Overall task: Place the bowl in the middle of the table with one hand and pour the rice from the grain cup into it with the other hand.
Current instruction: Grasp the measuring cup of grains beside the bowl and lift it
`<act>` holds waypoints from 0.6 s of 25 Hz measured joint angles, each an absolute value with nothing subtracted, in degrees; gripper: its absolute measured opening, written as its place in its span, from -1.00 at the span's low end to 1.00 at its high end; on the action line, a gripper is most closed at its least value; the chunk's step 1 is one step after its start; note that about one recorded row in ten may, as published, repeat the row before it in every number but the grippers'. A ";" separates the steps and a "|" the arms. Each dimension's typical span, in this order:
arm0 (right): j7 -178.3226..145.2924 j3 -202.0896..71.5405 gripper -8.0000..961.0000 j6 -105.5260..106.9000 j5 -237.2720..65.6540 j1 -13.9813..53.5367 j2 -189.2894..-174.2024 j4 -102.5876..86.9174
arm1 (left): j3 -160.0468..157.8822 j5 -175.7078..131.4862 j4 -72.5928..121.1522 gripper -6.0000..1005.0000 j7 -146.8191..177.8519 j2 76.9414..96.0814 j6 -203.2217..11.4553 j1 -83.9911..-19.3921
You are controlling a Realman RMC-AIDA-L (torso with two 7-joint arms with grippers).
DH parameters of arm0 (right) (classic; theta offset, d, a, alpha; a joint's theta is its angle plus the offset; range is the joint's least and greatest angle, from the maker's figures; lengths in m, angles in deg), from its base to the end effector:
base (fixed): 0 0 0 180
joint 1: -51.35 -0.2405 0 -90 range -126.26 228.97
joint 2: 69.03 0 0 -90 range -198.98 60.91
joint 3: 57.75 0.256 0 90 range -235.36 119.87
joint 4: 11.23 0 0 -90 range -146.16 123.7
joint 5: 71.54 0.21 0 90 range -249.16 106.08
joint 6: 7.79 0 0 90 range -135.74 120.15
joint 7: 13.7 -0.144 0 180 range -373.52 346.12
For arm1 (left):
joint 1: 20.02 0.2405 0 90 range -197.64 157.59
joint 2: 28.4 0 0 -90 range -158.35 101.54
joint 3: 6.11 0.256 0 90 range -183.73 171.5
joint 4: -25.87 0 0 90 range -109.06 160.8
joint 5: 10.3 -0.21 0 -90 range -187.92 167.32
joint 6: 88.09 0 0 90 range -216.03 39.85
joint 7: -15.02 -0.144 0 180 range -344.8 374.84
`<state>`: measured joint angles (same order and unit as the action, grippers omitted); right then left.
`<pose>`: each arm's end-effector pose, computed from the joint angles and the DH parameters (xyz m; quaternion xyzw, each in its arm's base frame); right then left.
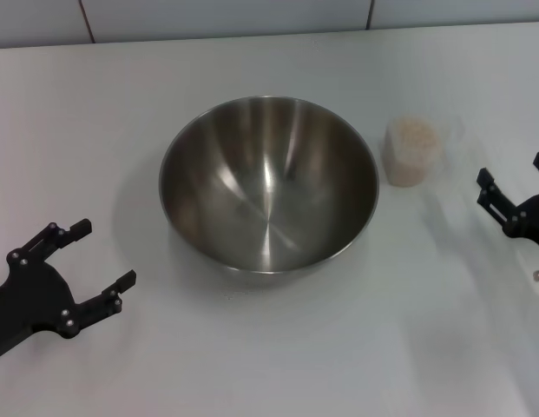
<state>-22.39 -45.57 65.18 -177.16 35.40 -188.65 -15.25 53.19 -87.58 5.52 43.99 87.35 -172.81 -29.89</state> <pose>0.3712 0.2529 -0.0312 -0.7367 0.2418 0.2398 0.5843 -0.3471 0.2265 -0.0159 -0.9040 -0.0804 -0.2598 0.3299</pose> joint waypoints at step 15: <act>-22.28 -42.65 0.74 58.79 -177.19 30.63 -188.65 -15.91 | 53.38 -90.66 5.62 0.72 48.67 87.73 -169.61 -31.56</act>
<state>-22.28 -42.65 58.79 -177.19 30.63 -188.65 -15.91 53.38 -90.66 5.62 48.67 87.73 -169.61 -31.56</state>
